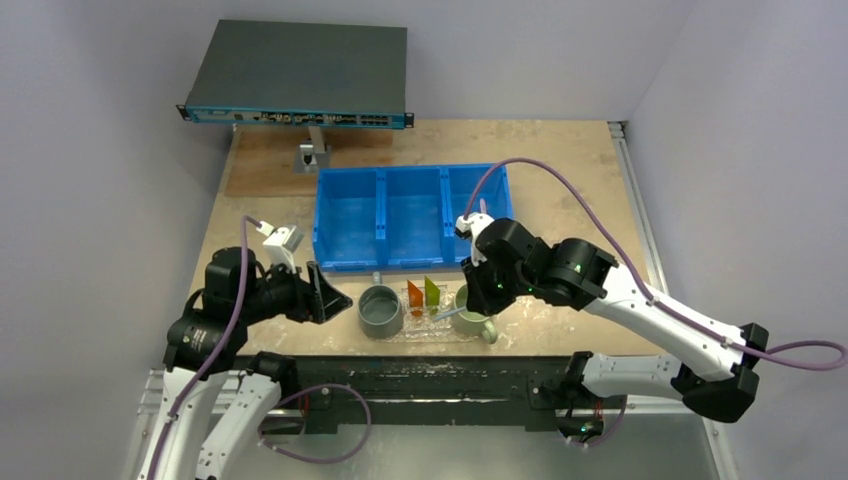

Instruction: Prepare toiletry sets of a toothbrush and toothpaste on the tray

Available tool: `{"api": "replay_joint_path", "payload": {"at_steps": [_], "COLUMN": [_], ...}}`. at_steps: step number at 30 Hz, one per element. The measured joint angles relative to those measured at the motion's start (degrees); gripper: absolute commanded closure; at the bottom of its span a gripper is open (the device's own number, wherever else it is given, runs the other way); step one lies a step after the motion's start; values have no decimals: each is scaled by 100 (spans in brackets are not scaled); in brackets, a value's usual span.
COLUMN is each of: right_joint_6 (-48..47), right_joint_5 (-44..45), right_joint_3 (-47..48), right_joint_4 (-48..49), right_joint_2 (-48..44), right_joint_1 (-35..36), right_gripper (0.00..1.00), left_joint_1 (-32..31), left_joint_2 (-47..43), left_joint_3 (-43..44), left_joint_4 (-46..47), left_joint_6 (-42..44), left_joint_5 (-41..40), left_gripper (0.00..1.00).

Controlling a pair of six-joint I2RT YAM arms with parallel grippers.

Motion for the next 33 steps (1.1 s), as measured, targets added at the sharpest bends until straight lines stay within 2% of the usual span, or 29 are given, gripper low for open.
{"api": "replay_joint_path", "payload": {"at_steps": [9,20,33], "right_joint_6": [186,522,758], "right_joint_5": [321,1016,1443], "right_joint_3": [-339,-643,-881], "right_joint_4": [522,1014,1316], "right_joint_2": [37,509,562], "right_joint_1": [251,817,922], "right_gripper": [100,100,100], "left_joint_1": [0,0,0], "left_joint_2": [-114,-151,-166], "left_joint_3": [-13,-24,-31], "left_joint_4": [2,2,2], "left_joint_6": [0,-2,-2], "left_joint_5": [-37,-103,-155], "left_gripper": [31,31,31]}}
